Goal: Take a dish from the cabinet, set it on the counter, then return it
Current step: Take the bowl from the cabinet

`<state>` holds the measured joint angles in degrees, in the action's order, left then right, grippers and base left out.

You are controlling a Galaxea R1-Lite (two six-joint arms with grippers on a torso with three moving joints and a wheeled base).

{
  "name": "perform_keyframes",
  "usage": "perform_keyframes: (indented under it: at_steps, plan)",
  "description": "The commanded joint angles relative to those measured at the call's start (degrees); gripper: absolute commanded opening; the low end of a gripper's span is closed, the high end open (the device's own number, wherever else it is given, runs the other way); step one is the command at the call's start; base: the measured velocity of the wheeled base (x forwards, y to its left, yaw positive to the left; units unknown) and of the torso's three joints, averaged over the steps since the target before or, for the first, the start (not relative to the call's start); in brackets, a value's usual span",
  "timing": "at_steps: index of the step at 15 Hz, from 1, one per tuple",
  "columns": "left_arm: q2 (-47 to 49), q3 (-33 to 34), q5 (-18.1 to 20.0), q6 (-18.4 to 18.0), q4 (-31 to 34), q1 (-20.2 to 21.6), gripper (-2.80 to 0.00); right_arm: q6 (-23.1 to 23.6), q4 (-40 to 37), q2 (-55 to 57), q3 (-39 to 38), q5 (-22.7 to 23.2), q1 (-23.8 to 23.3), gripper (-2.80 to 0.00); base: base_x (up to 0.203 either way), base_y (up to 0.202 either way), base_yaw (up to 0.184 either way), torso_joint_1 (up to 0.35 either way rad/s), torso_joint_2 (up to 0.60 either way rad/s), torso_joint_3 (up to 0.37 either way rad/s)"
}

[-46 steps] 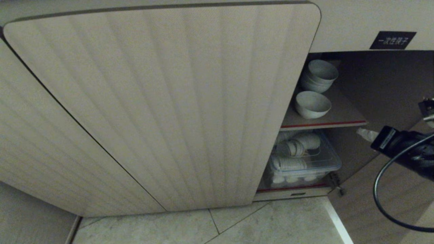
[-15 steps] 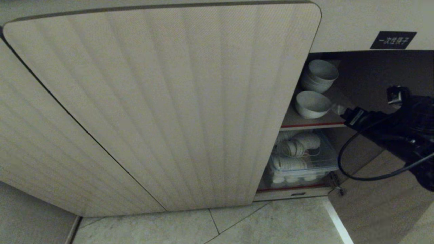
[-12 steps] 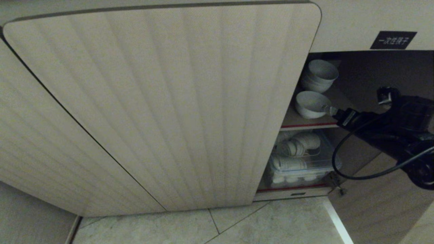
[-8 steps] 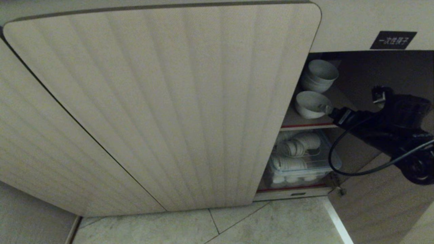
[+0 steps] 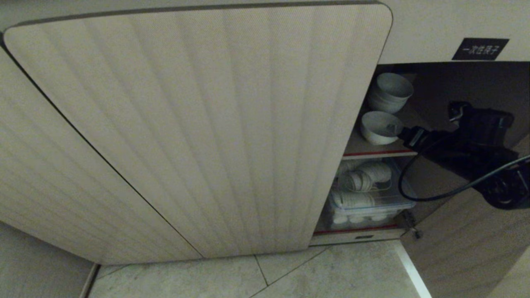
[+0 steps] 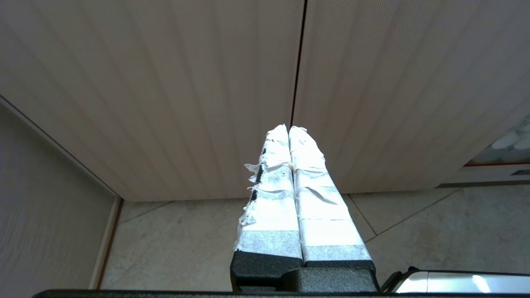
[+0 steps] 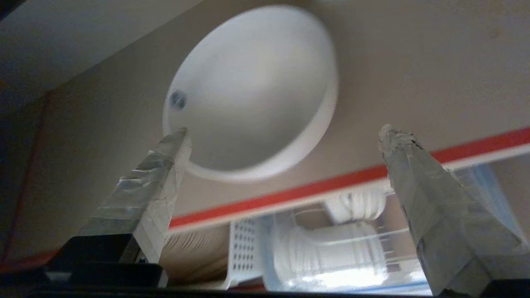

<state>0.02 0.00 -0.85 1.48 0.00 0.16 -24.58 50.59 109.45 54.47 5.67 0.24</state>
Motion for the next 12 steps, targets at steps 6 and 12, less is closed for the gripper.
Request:
perform_keyframes:
  at_steps: [6,12]
  plan:
    - [0.0,0.0,0.0,0.0,0.0,0.0,-2.80,-0.2,-2.5,4.1,8.7,-1.2,-0.1,0.00,0.000,0.000,0.000,0.000,0.00,0.000]
    - [0.0,0.0,0.0,0.0,0.0,0.0,-2.80,-0.1,-8.0,6.6,14.1,-2.0,-0.1,0.00,0.000,0.000,0.000,0.000,0.00,0.000]
